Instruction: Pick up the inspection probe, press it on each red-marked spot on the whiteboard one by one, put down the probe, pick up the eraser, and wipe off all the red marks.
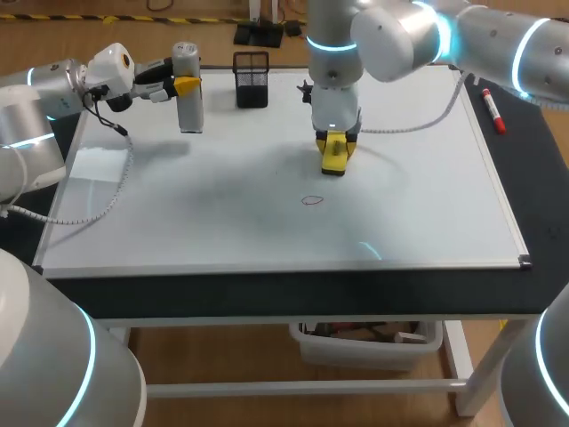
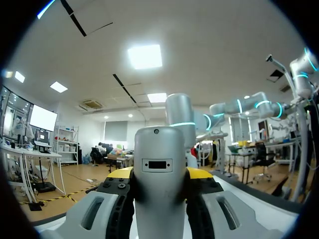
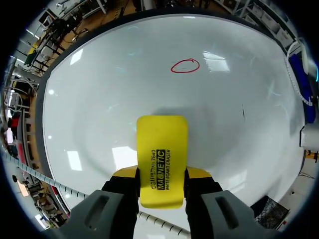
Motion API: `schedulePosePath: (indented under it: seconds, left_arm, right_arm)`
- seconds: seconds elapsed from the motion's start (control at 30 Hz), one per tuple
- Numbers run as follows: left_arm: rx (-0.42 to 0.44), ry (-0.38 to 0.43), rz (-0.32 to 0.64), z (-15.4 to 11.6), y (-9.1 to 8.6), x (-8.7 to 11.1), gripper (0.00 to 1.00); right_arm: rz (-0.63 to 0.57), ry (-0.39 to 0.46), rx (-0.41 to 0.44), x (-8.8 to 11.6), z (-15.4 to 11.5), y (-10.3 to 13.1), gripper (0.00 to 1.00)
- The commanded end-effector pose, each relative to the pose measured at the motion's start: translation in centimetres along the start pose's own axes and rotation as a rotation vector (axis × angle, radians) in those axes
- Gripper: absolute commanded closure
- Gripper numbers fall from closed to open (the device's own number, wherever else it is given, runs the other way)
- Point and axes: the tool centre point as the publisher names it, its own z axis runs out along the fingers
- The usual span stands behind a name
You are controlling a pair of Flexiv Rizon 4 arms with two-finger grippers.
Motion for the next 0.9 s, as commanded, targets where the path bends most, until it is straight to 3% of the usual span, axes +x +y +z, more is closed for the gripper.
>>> schedulePosePath:
  seconds: [0.03,0.37,0.9]
  left_arm:
    - [-0.003,-0.007,0.002,0.1,-0.2,0.2,1.0]
    - [-0.003,-0.007,0.002,0.1,-0.2,0.2,1.0]
    - [-0.003,-0.007,0.002,0.1,-0.2,0.2,1.0]
  right_arm:
    - [0.011,-0.002,0.016,0.7,0.5,-0.1,1.0]
    - [0.046,-0.005,0.09,1.9,-3.5,-2.3,1.0]
    - [-0.002,-0.026,0.118,-0.3,-4.6,-2.8,1.0]
